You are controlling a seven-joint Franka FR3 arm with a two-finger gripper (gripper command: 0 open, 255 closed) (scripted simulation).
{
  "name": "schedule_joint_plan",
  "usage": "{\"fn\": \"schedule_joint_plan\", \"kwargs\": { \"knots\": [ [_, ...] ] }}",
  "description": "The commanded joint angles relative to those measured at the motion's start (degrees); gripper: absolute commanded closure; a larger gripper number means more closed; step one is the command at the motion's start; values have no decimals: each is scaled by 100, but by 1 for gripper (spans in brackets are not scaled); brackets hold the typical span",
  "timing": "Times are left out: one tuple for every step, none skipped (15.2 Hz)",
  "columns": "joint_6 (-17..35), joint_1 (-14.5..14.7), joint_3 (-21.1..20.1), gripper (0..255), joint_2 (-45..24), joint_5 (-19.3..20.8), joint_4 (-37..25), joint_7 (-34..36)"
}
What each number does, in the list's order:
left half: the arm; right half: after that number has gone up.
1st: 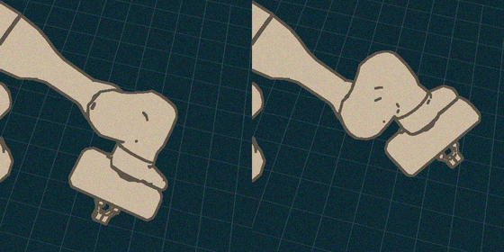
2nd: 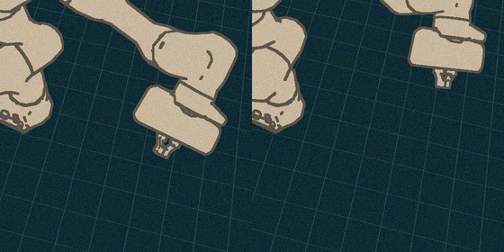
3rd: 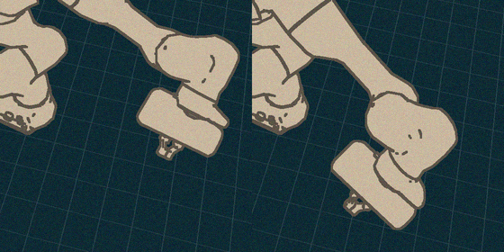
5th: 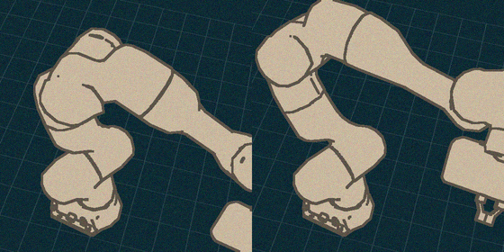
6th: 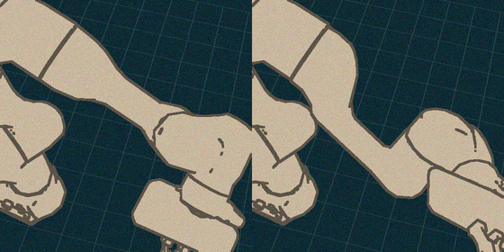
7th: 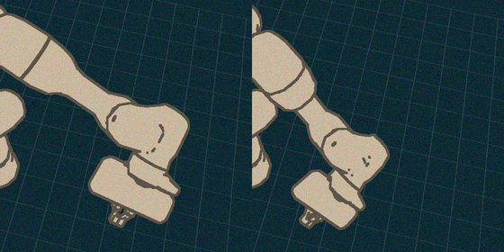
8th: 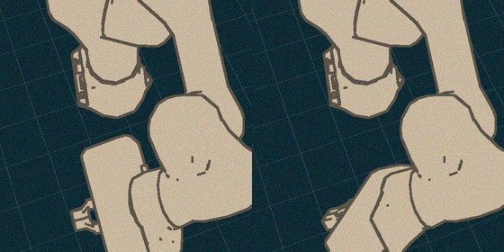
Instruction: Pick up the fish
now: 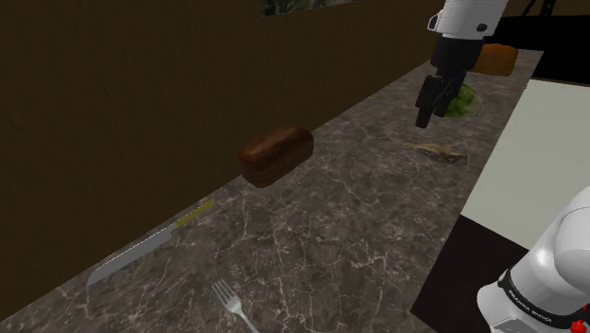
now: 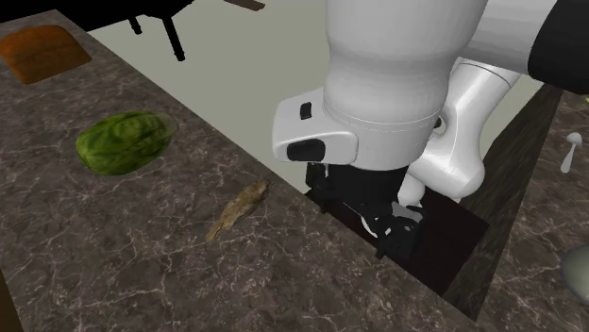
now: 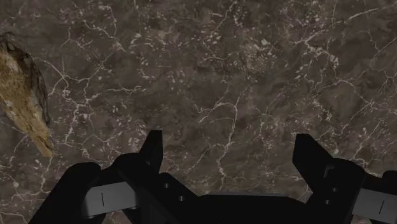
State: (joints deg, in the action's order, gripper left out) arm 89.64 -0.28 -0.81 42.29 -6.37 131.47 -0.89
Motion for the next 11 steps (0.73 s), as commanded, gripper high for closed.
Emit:
{"fn": "schedule_joint_plan", "kwargs": {
  "knots": [
    [0,0,0,0,0,0,0,0],
    [87,-37,79,0,-42,79,83,-110],
    [176,-75,158,0,-90,158,161,-220],
    [267,-114,237,0,-145,237,233,-328],
    [361,-153,317,0,-206,317,299,-435],
    [457,-193,398,0,-273,396,360,-541],
    [554,-233,479,0,-347,475,414,-646],
    [654,-273,560,0,-427,554,463,-750],
    [756,-315,640,0,-514,631,506,-853],
    [859,-356,722,0,-607,707,542,-954],
    [964,-397,803,0,-706,782,573,-1055]
  ]
}}
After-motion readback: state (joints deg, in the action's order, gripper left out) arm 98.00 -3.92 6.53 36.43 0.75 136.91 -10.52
